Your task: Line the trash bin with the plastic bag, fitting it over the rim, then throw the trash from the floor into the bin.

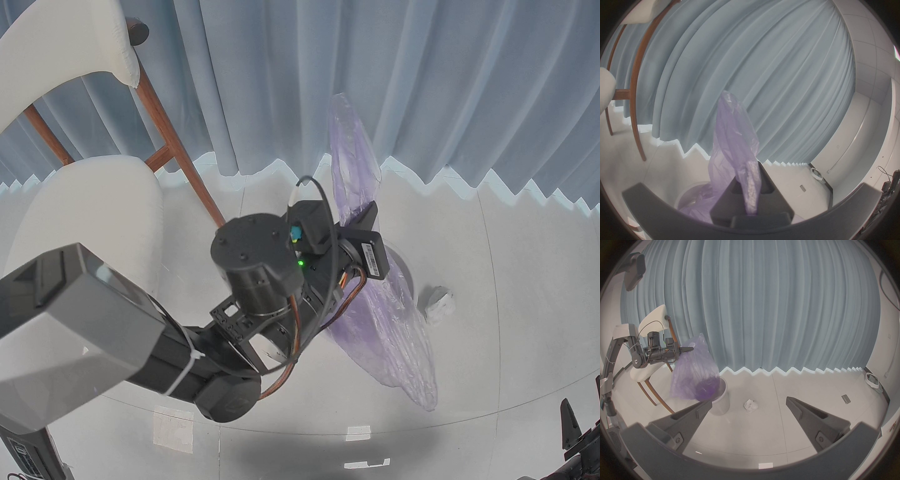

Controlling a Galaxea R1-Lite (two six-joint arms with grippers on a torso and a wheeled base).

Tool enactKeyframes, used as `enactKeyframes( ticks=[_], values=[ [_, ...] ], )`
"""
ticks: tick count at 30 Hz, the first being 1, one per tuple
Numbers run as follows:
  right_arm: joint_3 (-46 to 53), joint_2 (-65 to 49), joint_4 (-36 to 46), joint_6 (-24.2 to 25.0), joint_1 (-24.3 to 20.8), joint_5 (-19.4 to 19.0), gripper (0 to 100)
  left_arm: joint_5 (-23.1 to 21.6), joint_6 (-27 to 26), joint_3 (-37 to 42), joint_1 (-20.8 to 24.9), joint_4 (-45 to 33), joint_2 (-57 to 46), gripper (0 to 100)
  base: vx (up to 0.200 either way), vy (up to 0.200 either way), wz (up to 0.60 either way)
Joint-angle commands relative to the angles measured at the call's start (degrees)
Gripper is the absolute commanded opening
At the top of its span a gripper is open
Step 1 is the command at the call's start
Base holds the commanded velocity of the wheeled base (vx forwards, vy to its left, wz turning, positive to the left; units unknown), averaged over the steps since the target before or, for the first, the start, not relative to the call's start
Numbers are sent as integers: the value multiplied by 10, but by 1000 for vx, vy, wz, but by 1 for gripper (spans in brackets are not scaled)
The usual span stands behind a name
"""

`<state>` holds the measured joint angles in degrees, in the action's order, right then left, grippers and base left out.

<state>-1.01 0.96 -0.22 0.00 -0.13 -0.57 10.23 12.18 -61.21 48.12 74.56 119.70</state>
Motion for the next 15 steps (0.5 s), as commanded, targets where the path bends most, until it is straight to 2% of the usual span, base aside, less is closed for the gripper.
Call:
enactKeyframes(
  ticks=[1, 6, 8, 12, 15],
  values=[
    [10, -10, 0, 0, 0, 0, 100, -5, -9, 48, 14, 78, 42, 0, 0, 0, 0],
    [10, -10, 0, 0, 0, 0, 100, -16, -9, 58, -6, 102, 68, 0, 0, 0, 0],
    [10, -10, 0, 0, 0, 0, 100, -19, -7, 69, -14, 135, 73, 0, 0, 0, 0],
    [10, -10, 0, 0, 0, 0, 100, -18, -9, 109, -17, 142, 53, 0, 0, 0, 0],
    [10, -10, 0, 0, 0, 0, 100, -24, -9, 170, -18, 142, 13, 0, 0, 0, 0]
  ],
)
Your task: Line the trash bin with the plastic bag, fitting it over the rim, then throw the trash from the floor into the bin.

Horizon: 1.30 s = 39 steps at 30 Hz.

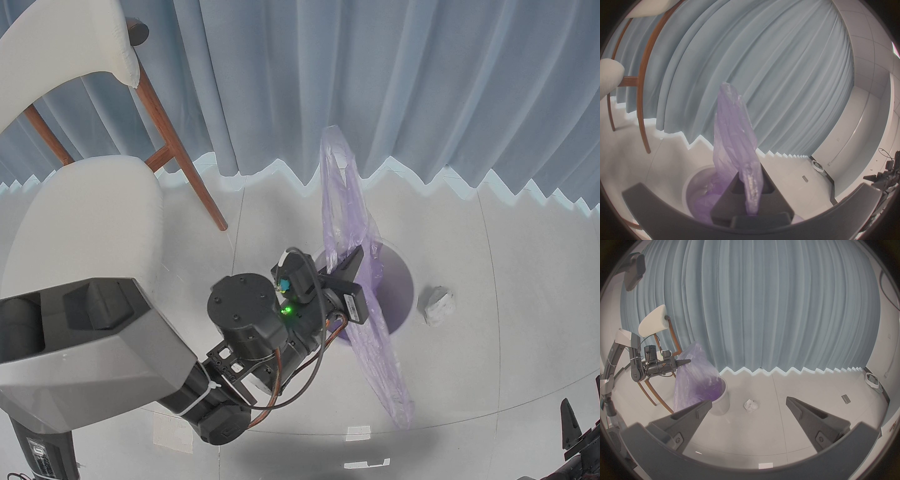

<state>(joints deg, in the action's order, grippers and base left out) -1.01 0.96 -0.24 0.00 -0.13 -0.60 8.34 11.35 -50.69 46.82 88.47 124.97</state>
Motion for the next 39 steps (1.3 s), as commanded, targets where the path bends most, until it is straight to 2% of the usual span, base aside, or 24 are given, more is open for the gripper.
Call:
enactKeyframes(
  ticks=[1, 5, 8, 27, 39],
  values=[
    [10, -10, 0, 0, 0, 1, 100, -10, -1, 83, -7, 4, -51, 0, 0, 0, 0],
    [10, -10, 0, 0, 0, 2, 100, -16, -2, 119, -22, 3, -84, 0, 0, 0, 0],
    [10, -10, 0, 0, 0, 2, 100, -32, -33, 126, -38, 3, -89, 0, 0, 0, 0],
    [10, -10, 0, 0, 0, -7, 100, -43, -35, 109, -42, 3, -107, 0, 0, 0, 0],
    [10, -10, 0, 0, 0, -7, 100, -42, -35, 85, -26, 4, -67, 0, 0, 0, 0]
  ],
)
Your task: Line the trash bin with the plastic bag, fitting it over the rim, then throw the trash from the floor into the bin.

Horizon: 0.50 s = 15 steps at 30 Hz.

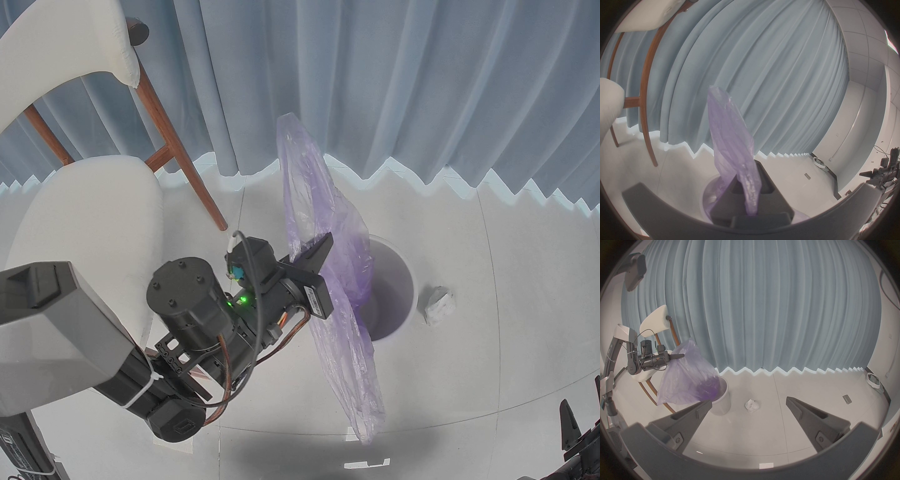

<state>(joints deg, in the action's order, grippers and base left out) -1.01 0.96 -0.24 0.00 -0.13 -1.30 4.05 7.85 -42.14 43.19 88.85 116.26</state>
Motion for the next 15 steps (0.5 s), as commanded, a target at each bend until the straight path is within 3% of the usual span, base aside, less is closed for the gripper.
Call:
enactKeyframes(
  ticks=[1, 6, 15],
  values=[
    [10, -10, 0, 0, 0, 0, 100, 1, 0, 3, 18, 0, 24, 0, 0, 0, 0],
    [10, -10, 0, 0, 0, 0, 100, 0, -1, 17, 36, 1, 45, 0, 0, 0, 0],
    [10, -10, 1, -2, 0, -2, 100, -63, -25, 43, 48, 3, 78, 0, 0, 0, 0]
  ],
)
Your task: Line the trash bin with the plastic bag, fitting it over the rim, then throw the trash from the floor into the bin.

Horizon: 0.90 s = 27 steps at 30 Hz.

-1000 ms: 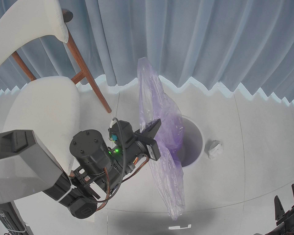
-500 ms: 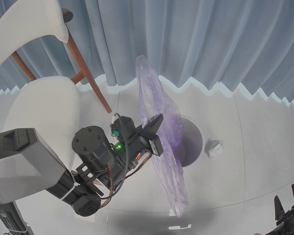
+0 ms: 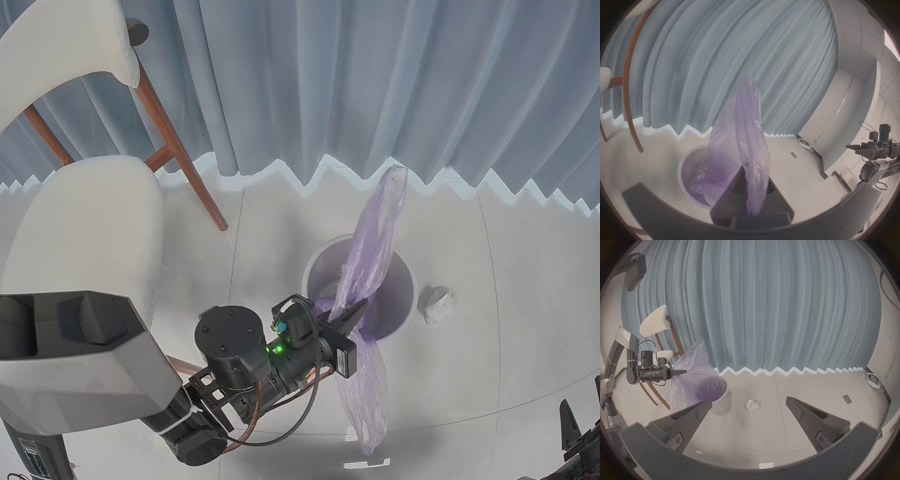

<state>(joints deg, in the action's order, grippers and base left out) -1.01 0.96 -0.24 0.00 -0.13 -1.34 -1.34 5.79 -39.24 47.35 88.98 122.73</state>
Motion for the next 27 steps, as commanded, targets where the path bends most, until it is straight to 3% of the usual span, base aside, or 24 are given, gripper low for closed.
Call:
enactKeyframes(
  ticks=[1, 7, 9, 16, 18, 19, 20, 21, 24, 25, 26, 27],
  values=[
    [10, -10, 2, -11, 0, -2, 100, -21, -4, 22, 12, 1, 11, 0, 0, 0, 0],
    [10, -10, -1, -20, 0, -20, 100, -68, -3, 33, 10, 1, 3, 0, 0, 0, 0],
    [10, -10, -1, -23, 0, -36, 100, -74, -3, 34, 9, 1, 1, 0, 0, 0, 0],
    [10, 4, 0, -19, -6, -35, 100, -77, 0, 33, 6, 0, -29, 0, 0, 0, 0],
    [-69, 53, -33, 47, -7, -42, 100, -75, 0, 33, 6, -1, -34, 0, 0, 0, 0],
    [-168, 117, -63, 106, -10, -38, 100, -75, 0, 34, 4, -1, -34, 0, 0, 0, 0],
    [-182, 126, -66, 116, -11, -38, 100, -75, 0, 34, 4, -1, -34, 0, 0, 0, 0],
    [-290, 211, -55, 162, -11, -43, 100, -76, -1, 33, 4, -1, -29, 0, 0, 0, 0],
    [-302, 275, 17, 128, -29, -101, 100, -76, -3, 35, 7, 0, -23, 0, 0, 0, 0],
    [-297, 312, 23, 104, -54, -168, 100, -75, -3, 34, 8, 0, -19, 0, 0, 0, 0],
    [-293, 332, 26, 105, -65, -199, 100, -74, -3, 33, 6, 0, -19, 0, 0, 0, 0],
    [-290, 351, 27, 106, -68, -207, 100, -74, -3, 33, 6, 0, -19, 0, 0, 0, 0]
  ],
)
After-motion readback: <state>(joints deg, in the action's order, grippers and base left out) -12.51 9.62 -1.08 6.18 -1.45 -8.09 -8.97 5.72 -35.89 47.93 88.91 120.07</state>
